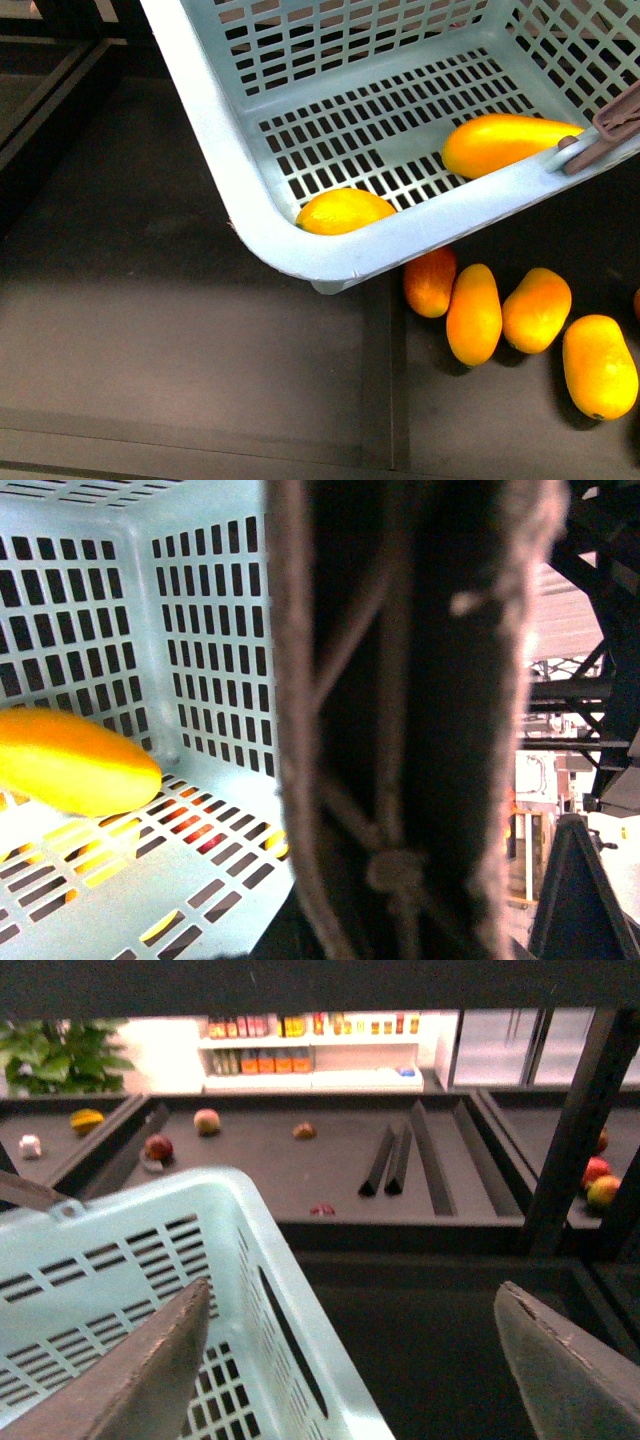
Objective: Pick lemon and mango into basket
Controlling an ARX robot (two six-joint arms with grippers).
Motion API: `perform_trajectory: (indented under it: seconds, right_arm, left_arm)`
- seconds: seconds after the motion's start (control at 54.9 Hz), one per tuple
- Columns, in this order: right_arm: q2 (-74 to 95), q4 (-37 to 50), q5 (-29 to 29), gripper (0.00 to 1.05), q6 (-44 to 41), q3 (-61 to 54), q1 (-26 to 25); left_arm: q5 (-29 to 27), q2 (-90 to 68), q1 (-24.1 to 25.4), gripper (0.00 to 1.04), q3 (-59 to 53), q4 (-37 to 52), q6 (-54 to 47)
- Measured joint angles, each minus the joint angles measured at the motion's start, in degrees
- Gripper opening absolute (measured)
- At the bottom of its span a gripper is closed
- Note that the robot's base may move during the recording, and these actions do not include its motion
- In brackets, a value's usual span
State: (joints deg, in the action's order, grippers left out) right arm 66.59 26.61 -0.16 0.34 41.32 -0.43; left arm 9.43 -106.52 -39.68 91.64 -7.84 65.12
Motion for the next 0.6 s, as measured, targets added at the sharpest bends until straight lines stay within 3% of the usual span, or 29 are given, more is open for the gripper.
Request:
perform_trajectory:
  seconds: [0.346,0.601]
  right_arm:
    - [-13.1,9.4,0.2,0.02,-0.1,-24.1,0.2]
    - [-20.5,9.1,0.2,0.02,-0.2,-31.3,0.3]
  left_arm:
    - [0.3,0.0,-0.1,0.04,0.0,0.0,0.1]
    - [0.5,0.0,-0.1,0.04,0.0,0.0,0.1]
